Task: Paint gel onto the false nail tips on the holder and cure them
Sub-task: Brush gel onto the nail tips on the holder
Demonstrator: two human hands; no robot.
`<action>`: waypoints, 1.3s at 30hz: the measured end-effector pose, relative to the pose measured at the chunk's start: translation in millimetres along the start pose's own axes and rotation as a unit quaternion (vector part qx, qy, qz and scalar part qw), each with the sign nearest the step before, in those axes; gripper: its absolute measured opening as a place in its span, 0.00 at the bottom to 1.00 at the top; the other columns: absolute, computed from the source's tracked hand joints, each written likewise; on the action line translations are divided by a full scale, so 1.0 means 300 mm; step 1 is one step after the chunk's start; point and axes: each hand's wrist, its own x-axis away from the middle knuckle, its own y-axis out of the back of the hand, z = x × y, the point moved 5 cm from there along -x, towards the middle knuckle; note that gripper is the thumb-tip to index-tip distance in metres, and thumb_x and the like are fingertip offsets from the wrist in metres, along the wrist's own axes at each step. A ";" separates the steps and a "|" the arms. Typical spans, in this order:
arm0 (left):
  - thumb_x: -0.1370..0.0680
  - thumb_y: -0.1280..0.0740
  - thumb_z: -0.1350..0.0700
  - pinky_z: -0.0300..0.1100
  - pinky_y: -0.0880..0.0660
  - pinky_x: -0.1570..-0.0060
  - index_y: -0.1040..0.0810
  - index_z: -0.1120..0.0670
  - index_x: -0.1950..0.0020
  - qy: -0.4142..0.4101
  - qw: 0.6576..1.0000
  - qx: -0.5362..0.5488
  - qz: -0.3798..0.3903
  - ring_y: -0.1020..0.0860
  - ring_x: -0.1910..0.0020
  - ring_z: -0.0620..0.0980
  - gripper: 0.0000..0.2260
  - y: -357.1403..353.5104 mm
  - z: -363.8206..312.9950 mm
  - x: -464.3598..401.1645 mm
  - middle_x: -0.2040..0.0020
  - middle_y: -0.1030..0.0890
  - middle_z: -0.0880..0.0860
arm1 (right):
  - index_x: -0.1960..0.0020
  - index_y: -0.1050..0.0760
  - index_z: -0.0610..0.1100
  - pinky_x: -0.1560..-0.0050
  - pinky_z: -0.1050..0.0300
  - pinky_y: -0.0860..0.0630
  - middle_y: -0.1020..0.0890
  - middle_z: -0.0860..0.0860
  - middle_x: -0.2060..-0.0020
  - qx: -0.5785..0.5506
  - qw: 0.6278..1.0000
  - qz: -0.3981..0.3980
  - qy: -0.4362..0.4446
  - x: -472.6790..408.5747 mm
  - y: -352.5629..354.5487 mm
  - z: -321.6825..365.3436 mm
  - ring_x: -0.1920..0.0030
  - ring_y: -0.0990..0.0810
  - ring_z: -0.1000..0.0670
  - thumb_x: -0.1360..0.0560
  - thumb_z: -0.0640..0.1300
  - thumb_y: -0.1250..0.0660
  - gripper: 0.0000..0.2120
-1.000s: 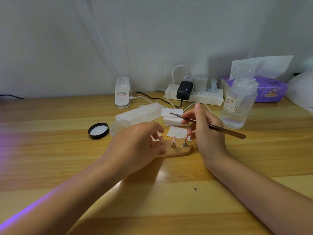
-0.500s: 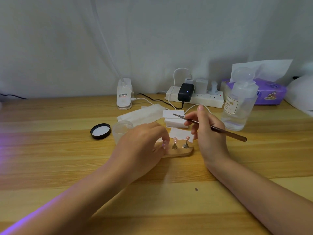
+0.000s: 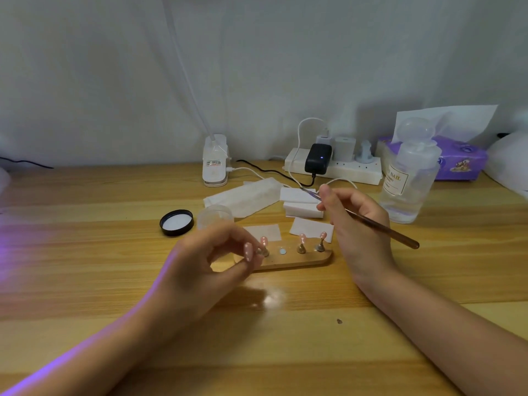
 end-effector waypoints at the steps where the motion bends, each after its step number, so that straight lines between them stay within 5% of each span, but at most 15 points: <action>1: 0.32 0.31 0.61 0.33 0.23 0.55 0.22 0.59 0.61 0.028 0.998 0.056 -0.011 0.18 0.60 0.45 0.03 0.005 0.014 0.004 0.61 0.17 0.51 | 0.61 0.23 0.52 0.66 0.76 0.31 0.19 0.60 0.69 0.000 1.000 0.000 0.008 0.003 0.000 0.006 0.64 0.23 0.66 0.33 0.56 0.35 0.09; 6: 0.36 0.29 0.61 0.33 0.23 0.60 0.16 0.53 0.60 0.077 0.983 0.153 -0.062 0.17 0.64 0.47 0.07 0.019 0.049 0.018 0.63 0.16 0.51 | 0.63 0.23 0.49 0.69 0.75 0.31 0.19 0.58 0.72 -0.006 0.999 0.003 0.037 0.019 -0.002 0.028 0.68 0.24 0.65 0.31 0.55 0.39 0.12; 12: 0.31 0.31 0.60 0.35 0.25 0.70 0.18 0.55 0.51 0.039 0.997 0.062 -0.034 0.21 0.65 0.42 0.10 0.019 0.049 0.026 0.58 0.17 0.46 | 0.61 0.26 0.46 0.72 0.72 0.31 0.18 0.55 0.72 -0.008 0.997 0.034 0.063 0.009 -0.030 0.094 0.73 0.25 0.63 0.31 0.55 0.37 0.13; 18: 0.30 0.30 0.61 0.35 0.24 0.66 0.18 0.56 0.50 0.000 1.000 0.025 -0.013 0.20 0.60 0.43 0.10 0.016 0.053 0.031 0.58 0.17 0.47 | 0.69 0.30 0.43 0.70 0.72 0.31 0.26 0.54 0.79 0.003 0.987 0.128 0.099 -0.014 -0.145 0.177 0.76 0.29 0.60 0.33 0.55 0.34 0.16; 22: 0.29 0.29 0.61 0.29 0.29 0.67 0.18 0.55 0.49 -0.015 0.999 0.033 0.022 0.21 0.62 0.40 0.09 0.000 0.053 0.037 0.58 0.17 0.46 | 0.71 0.30 0.44 0.71 0.66 0.32 0.28 0.52 0.77 0.078 0.974 0.186 0.108 -0.057 -0.256 0.185 0.77 0.32 0.59 0.31 0.51 0.29 0.17; 29: 0.28 0.30 0.60 0.36 0.28 0.71 0.18 0.51 0.53 0.008 0.997 0.040 0.063 0.23 0.69 0.37 0.07 -0.014 0.081 0.040 0.60 0.19 0.42 | 0.74 0.31 0.45 0.66 0.59 0.30 0.31 0.55 0.79 0.204 0.941 0.262 0.060 -0.098 -0.400 0.121 0.72 0.28 0.56 0.33 0.54 0.27 0.20; 39: 0.27 0.30 0.61 0.32 0.29 0.70 0.17 0.50 0.52 0.029 0.995 0.044 0.080 0.24 0.72 0.39 0.08 -0.017 0.091 0.039 0.61 0.19 0.42 | 0.74 0.32 0.47 0.70 0.64 0.37 0.31 0.56 0.79 0.307 0.882 0.354 0.056 -0.065 -0.489 0.083 0.73 0.32 0.58 0.32 0.52 0.27 0.19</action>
